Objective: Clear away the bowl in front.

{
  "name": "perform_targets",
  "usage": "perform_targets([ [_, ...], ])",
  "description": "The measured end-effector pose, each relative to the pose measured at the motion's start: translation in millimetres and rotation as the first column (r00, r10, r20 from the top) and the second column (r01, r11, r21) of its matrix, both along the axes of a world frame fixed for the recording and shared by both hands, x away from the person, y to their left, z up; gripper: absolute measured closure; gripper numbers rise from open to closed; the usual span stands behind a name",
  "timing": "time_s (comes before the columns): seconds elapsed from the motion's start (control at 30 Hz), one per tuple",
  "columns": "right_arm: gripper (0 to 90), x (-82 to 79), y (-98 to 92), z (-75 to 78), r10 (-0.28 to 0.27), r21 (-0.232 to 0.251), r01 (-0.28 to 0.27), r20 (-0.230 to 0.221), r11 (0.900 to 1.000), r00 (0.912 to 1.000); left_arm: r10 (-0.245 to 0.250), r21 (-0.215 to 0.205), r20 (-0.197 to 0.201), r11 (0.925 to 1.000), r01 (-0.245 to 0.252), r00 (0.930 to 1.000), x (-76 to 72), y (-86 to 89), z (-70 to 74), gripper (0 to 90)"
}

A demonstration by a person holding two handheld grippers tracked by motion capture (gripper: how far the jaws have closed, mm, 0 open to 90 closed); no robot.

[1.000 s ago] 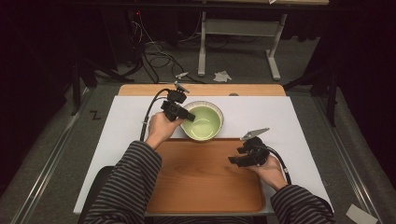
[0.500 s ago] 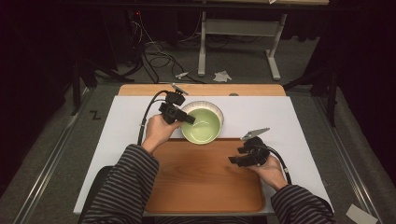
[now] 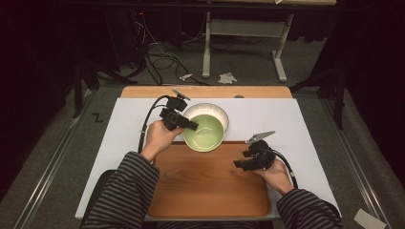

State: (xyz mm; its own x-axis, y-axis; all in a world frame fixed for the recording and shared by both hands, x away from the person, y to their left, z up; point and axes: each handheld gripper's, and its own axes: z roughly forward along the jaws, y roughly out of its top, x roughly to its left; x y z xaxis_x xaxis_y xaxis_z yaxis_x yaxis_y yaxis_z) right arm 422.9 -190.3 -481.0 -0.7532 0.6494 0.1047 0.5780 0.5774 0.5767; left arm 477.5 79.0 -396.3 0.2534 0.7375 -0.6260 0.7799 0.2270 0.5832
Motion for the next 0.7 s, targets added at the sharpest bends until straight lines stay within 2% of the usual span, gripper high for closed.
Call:
perform_targets([
  [0.1,41.6,0.0,-0.4,-0.4,-0.005,-0.002,0.005,-0.013,1.0,0.9999,-0.009,0.0,0.002,1.0,0.009,1.0,-3.1,1.4,0.4,83.3],
  [0.2,41.6,0.2,-0.3,0.0,-0.007,0.003,0.007,-0.006,1.0,1.0,-0.01,-0.014,0.002,0.9998,0.01,1.0,-5.6,2.4,0.4,83.3],
  [0.7,41.5,-0.3,0.9,-0.9,0.002,0.002,-0.002,-0.01,1.0,0.9999,-0.025,-0.015,-0.004,0.9996,0.025,0.9997,-18.6,7.4,-2.7,83.2],
])
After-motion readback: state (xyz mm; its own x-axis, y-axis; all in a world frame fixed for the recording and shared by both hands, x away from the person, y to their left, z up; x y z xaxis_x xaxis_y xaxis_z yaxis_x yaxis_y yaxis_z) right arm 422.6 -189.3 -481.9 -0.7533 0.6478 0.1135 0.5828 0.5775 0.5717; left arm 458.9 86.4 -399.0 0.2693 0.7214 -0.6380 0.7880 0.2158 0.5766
